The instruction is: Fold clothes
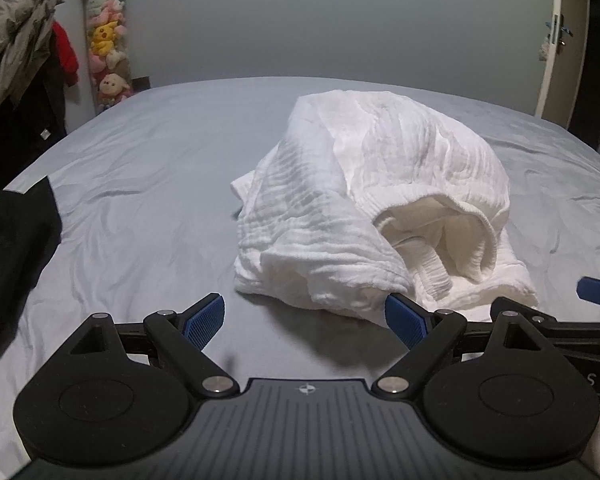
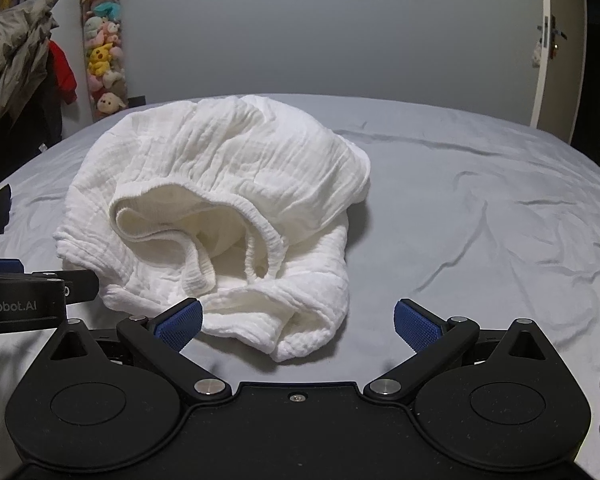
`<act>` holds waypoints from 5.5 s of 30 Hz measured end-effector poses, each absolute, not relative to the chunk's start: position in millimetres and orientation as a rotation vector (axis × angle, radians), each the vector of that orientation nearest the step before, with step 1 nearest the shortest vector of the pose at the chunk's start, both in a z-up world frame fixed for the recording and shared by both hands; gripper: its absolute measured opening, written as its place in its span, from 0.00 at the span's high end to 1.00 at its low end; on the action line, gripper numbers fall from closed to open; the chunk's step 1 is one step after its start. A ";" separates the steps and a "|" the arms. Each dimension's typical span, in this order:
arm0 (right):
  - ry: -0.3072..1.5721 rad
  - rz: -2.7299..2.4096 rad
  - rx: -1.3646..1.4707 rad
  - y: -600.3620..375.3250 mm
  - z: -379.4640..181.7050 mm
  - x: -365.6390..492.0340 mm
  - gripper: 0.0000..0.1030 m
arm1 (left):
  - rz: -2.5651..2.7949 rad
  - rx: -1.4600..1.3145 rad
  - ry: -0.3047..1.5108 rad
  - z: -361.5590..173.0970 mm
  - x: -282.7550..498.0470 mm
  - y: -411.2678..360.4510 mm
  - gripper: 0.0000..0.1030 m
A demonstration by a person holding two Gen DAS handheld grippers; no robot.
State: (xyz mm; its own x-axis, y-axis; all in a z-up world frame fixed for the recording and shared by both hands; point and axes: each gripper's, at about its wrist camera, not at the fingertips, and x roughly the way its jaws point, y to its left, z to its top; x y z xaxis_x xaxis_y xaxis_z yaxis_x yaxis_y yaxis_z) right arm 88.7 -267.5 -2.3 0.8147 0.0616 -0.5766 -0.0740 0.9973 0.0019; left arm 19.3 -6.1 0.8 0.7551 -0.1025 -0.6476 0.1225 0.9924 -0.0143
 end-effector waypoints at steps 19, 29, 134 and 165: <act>0.595 0.242 -0.054 -259.4 -10.7 144.4 0.46 | -0.241 0.046 0.633 2.4 60.9 -26.2 0.20; 0.600 0.252 -0.043 -258.4 -19.2 158.4 0.89 | -0.258 0.068 0.624 -11.4 73.5 -31.8 0.43; 0.948 0.496 -0.603 -205.4 12.0 85.2 0.58 | -0.163 0.250 0.715 -9.8 38.4 -3.5 0.31; 0.620 0.100 -0.548 -290.9 147.4 126.5 0.93 | -0.378 0.072 0.628 2.6 29.8 -0.4 0.29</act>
